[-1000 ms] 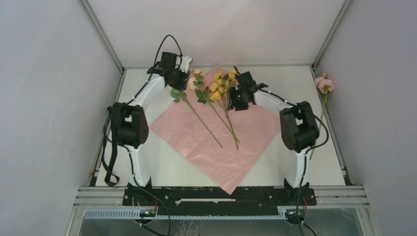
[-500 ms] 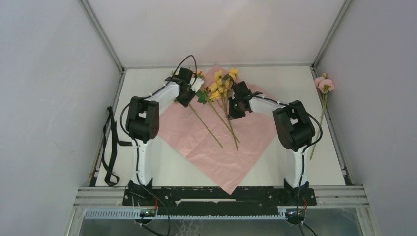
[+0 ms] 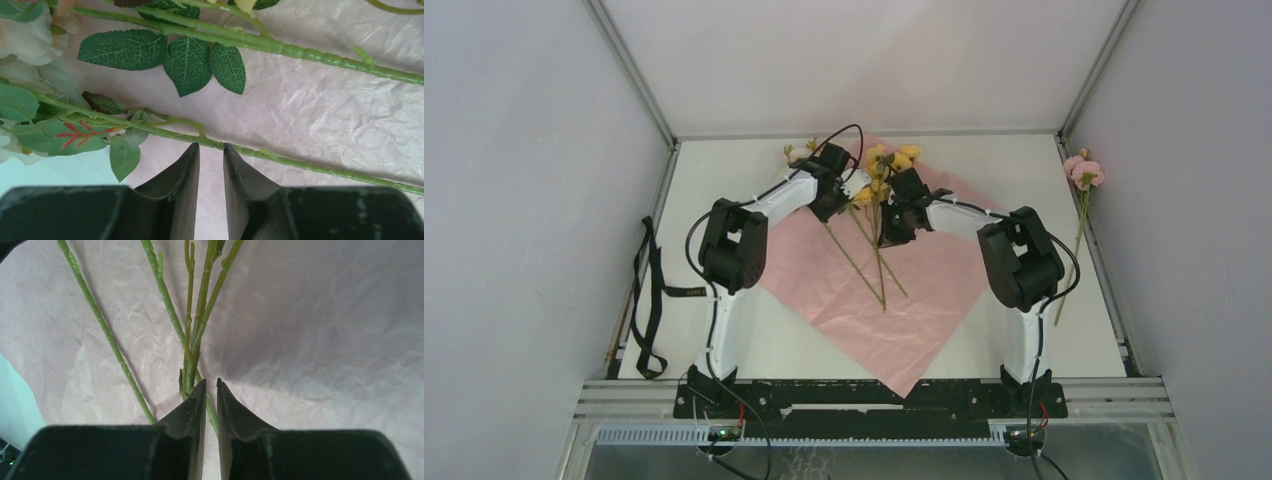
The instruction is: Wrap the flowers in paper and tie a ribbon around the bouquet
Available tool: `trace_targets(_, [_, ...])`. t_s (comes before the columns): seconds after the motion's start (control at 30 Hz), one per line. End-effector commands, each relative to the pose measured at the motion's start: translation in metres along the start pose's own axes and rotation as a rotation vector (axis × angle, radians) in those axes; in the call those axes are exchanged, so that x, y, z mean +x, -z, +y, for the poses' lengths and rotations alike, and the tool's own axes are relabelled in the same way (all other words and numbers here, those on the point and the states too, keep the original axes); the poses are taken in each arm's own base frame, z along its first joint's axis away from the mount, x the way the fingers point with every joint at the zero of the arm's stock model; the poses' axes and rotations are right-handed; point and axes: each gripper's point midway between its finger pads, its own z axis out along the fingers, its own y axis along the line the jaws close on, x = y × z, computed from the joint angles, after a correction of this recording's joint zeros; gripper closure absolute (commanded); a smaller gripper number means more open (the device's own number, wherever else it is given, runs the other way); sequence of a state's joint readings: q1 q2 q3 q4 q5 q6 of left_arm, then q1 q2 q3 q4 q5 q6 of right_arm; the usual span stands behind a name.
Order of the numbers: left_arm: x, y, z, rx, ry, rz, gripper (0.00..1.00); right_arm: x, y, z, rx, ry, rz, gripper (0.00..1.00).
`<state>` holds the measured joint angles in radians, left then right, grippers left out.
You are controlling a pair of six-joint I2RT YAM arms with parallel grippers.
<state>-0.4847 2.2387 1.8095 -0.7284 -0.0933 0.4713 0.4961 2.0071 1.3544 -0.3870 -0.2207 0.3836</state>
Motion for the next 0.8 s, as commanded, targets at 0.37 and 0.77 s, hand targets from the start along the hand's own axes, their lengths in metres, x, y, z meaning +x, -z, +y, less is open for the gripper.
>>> trace_targets(0.37, [-0.035,0.109,0.014,0.107,0.082,-0.281,0.52,-0.043,0.226,-0.247,0.780,-0.389,-0.370,0.35])
trace_targets(0.77, [0.104,0.089,0.040,0.126,0.372,-0.118,0.36,0.008,0.244,-0.409,0.817,-0.772,-0.335,0.29])
